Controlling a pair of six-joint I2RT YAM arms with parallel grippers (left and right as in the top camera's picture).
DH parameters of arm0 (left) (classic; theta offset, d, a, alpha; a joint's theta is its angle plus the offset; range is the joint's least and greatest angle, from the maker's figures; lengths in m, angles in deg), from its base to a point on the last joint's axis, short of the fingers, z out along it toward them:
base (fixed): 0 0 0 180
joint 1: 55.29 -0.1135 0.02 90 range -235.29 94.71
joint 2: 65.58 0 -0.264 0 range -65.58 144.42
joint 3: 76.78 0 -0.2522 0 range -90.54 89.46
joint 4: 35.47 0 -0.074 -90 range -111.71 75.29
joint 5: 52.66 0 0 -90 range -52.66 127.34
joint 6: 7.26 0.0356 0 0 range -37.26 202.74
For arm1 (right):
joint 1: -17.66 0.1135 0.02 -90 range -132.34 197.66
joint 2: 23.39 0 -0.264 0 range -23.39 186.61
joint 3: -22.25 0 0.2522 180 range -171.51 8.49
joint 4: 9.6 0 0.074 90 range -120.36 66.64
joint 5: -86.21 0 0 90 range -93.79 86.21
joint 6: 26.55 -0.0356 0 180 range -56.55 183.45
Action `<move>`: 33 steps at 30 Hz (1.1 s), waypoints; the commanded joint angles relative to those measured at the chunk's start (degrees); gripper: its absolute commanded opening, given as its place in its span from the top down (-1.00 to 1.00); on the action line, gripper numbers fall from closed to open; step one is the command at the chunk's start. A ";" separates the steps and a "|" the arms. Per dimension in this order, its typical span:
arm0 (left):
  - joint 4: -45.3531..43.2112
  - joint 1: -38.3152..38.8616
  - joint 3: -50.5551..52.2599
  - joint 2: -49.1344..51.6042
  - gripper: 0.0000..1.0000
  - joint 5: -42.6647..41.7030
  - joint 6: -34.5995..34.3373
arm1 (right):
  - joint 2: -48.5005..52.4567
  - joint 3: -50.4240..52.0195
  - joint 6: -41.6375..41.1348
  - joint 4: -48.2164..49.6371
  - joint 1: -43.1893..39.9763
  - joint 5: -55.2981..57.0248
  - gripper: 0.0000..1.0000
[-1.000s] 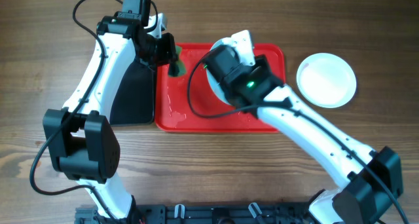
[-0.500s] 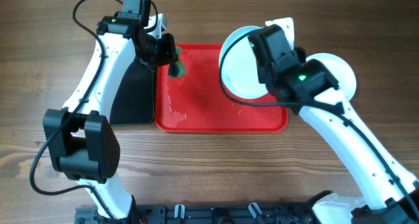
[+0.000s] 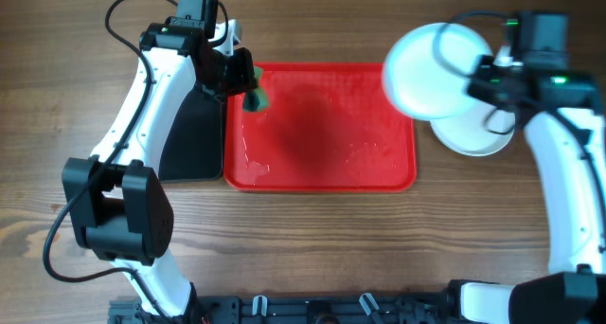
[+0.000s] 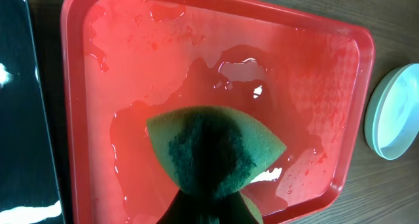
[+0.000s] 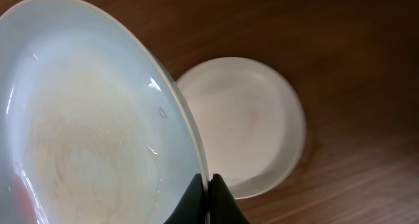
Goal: Clean dirty plates on tray and stack at the side
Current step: 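Lower the plate onto the white plate stack and release it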
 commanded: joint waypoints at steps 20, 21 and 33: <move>0.00 0.00 -0.31 -0.37 0.92 0.35 -0.31 | 14.19 9.94 -0.63 7.13 -13.68 -7.08 0.48; 0.00 0.00 -0.31 -0.35 0.92 0.35 -0.31 | 14.23 9.94 -0.07 7.15 -13.68 -7.96 0.41; 3.08 -3.43 -0.37 -3.50 0.92 1.07 -0.33 | 9.84 5.40 9.75 5.07 -12.28 -29.38 0.03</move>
